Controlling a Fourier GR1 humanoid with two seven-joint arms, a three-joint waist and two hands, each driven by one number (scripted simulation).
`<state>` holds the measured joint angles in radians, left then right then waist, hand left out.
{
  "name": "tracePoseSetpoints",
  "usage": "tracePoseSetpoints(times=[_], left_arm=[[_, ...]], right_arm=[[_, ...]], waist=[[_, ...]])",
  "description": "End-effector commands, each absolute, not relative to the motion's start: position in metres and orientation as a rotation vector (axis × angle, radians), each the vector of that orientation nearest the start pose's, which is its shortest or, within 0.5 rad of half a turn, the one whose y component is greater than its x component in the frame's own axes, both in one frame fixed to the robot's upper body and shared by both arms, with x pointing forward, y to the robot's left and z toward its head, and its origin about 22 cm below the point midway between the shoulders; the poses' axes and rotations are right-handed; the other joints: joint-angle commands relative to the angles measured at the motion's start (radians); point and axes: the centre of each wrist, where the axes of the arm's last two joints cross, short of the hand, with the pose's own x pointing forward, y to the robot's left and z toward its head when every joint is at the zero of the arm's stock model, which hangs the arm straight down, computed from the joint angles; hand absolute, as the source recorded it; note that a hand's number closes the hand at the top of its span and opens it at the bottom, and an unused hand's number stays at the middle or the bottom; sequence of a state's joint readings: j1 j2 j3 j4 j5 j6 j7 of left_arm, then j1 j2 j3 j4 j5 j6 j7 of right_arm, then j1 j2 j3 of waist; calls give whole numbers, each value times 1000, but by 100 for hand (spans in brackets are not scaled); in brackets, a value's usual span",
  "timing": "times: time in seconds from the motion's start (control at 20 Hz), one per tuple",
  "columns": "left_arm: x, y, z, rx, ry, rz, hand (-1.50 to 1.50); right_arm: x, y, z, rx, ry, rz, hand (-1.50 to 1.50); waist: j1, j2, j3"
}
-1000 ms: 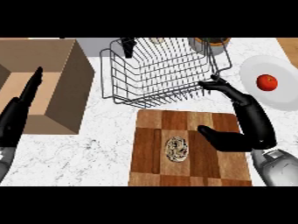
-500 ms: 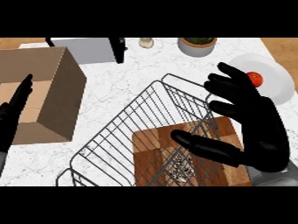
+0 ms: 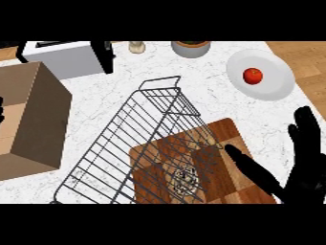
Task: Pick the cupcake from the cutting board and place it in the basket
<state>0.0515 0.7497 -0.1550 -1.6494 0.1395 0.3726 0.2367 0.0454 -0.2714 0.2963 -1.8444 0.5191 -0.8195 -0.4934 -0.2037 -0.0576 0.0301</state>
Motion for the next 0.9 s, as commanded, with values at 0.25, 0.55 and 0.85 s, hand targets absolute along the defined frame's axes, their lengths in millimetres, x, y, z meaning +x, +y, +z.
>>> tracePoseSetpoints(times=[0.25,0.55,0.85], left_arm=[[195,354,33,605,-1119,-162,0],[188,350,28,593,-1100,-156,0],[191,335,28,566,-1124,-194,0]], right_arm=[[104,-214,-28,1602,3190,-1082,-150],[41,-185,-43,1845,3103,-1105,-150],[-1,-146,-49,2010,3006,-1126,-150]], waist=[[10,37,-43],[14,49,-41],[71,59,-36]])
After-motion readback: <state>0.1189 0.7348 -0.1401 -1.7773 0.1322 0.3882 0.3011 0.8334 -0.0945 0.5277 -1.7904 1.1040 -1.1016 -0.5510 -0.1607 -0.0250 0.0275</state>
